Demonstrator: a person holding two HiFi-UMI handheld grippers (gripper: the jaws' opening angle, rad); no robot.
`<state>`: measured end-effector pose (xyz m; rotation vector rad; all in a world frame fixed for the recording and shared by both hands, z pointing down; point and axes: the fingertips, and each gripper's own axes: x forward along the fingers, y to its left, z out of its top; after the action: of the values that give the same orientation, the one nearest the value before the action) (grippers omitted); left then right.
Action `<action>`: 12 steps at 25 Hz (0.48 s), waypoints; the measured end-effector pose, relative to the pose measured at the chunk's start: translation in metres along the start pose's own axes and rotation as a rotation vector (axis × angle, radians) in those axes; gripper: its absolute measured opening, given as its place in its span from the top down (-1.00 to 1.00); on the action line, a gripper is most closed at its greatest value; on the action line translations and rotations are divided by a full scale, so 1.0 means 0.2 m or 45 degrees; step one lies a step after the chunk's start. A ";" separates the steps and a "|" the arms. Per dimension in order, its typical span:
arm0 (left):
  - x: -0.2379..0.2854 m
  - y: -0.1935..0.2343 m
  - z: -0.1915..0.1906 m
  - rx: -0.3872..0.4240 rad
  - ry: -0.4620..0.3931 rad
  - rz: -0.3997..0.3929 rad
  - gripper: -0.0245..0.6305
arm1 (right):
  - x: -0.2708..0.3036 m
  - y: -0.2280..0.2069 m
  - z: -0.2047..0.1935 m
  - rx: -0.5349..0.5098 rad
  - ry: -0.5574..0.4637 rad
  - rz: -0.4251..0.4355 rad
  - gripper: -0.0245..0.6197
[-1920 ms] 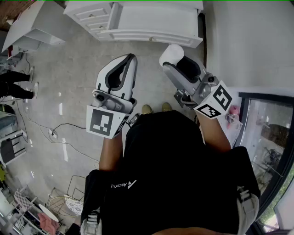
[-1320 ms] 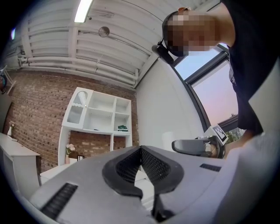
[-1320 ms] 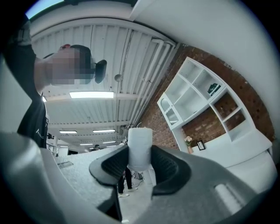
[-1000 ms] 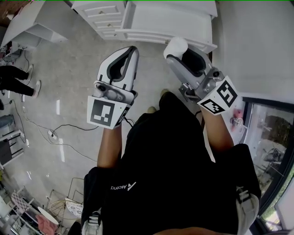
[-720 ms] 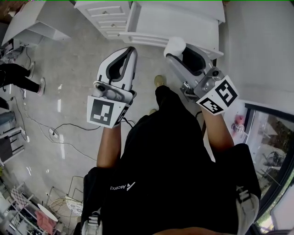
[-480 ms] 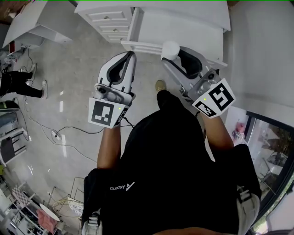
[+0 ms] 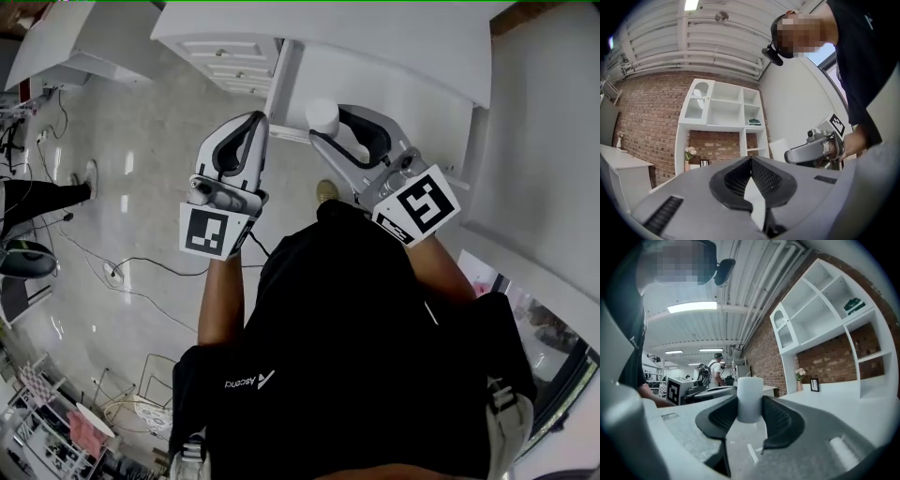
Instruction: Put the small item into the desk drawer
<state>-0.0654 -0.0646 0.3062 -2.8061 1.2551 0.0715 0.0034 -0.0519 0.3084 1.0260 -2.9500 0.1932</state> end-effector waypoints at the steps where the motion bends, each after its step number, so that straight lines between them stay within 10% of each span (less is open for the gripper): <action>1: 0.03 0.02 -0.02 0.002 0.006 0.007 0.93 | 0.02 -0.04 -0.01 0.007 0.014 0.000 0.42; 12: 0.28 0.29 -0.20 -0.005 0.053 0.030 0.93 | 0.37 -0.45 -0.36 0.080 0.310 -0.059 0.42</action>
<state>-0.0709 -0.1484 0.3405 -2.8104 1.2988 0.0166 -0.0020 -0.1588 0.3934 0.9969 -2.7152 0.3829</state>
